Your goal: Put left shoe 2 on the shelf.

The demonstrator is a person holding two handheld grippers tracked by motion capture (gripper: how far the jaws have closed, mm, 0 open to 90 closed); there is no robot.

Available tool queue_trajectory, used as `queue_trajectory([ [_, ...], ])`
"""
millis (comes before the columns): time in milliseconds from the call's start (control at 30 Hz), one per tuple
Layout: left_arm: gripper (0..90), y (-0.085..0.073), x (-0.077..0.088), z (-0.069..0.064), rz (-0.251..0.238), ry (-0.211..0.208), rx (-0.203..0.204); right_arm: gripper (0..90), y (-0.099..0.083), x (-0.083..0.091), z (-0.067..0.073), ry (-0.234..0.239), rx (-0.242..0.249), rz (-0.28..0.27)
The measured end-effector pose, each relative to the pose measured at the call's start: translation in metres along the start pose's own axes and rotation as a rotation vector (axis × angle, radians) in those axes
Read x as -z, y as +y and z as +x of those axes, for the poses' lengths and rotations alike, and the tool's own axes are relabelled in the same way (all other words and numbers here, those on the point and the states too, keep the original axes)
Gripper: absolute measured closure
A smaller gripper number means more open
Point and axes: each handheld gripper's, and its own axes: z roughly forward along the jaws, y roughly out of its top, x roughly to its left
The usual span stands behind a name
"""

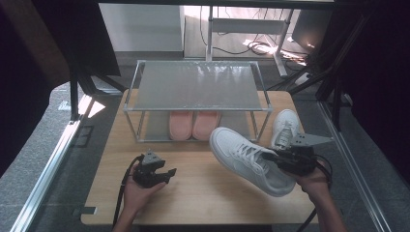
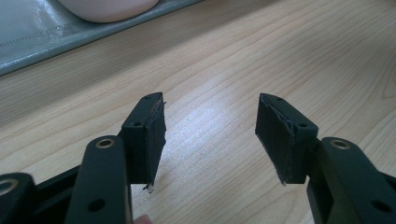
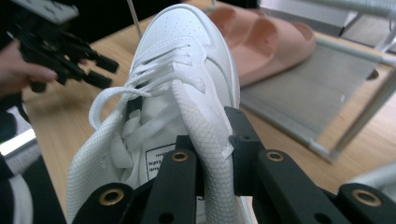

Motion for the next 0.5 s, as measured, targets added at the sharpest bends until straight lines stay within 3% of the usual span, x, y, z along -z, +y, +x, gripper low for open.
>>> queue_trajectory([
  [500, 43.6, -0.001, -0.001, 0.001, 0.002, 0.0, -0.003, 82.8, 0.024, -0.002, 0.003, 0.066, -0.052, -0.137],
])
